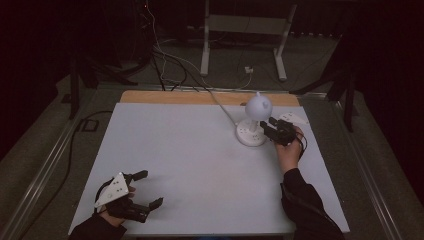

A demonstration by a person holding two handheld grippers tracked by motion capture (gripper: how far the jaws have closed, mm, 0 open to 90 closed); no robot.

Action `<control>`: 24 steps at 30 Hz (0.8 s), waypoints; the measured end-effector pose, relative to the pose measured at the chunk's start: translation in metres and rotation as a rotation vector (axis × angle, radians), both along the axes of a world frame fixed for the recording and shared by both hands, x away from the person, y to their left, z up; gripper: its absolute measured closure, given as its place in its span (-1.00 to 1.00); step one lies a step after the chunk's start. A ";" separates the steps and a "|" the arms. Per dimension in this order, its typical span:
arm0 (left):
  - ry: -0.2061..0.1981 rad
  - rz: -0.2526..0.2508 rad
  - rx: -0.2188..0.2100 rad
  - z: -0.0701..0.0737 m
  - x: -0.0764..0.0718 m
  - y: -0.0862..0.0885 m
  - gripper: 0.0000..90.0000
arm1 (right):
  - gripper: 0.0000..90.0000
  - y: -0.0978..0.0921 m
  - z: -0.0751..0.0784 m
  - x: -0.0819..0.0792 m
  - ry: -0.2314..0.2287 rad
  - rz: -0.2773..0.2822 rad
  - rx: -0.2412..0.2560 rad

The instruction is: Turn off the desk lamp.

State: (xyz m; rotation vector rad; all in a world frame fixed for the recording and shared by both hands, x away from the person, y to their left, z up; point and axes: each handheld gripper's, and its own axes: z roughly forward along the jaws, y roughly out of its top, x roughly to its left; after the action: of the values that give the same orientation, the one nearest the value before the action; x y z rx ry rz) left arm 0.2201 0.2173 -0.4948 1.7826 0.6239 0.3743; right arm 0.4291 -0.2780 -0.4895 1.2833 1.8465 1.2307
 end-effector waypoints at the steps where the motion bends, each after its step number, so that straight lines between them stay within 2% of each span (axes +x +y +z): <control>1: 0.000 0.001 0.002 0.000 0.000 0.000 -0.99 | 0.03 -0.001 0.001 -0.001 -0.005 -0.002 0.005; 8: -0.002 0.000 0.004 0.000 0.000 0.000 -0.99 | -0.37 -0.010 0.008 -0.010 -0.032 -0.003 -0.002; 11: -0.002 0.000 0.000 0.000 0.000 0.000 -0.99 | -0.60 -0.014 0.011 -0.014 -0.022 -0.029 0.026; 15: -0.005 -0.001 0.001 0.001 -0.001 0.000 -0.99 | -0.99 -0.018 0.011 -0.022 -0.010 0.014 0.044; 18: -0.006 -0.003 0.001 0.001 -0.001 0.000 -0.99 | -1.00 -0.019 0.011 -0.028 0.007 0.038 0.035; 24: -0.008 -0.004 0.000 0.001 -0.002 0.000 -0.99 | -1.00 -0.020 0.005 -0.045 0.002 0.092 0.061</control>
State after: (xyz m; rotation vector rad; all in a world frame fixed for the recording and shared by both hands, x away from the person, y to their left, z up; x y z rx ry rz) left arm 0.2184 0.2176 -0.4935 1.7811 0.6147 0.3779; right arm 0.3839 -0.2980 -0.4841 1.2439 1.9020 1.3441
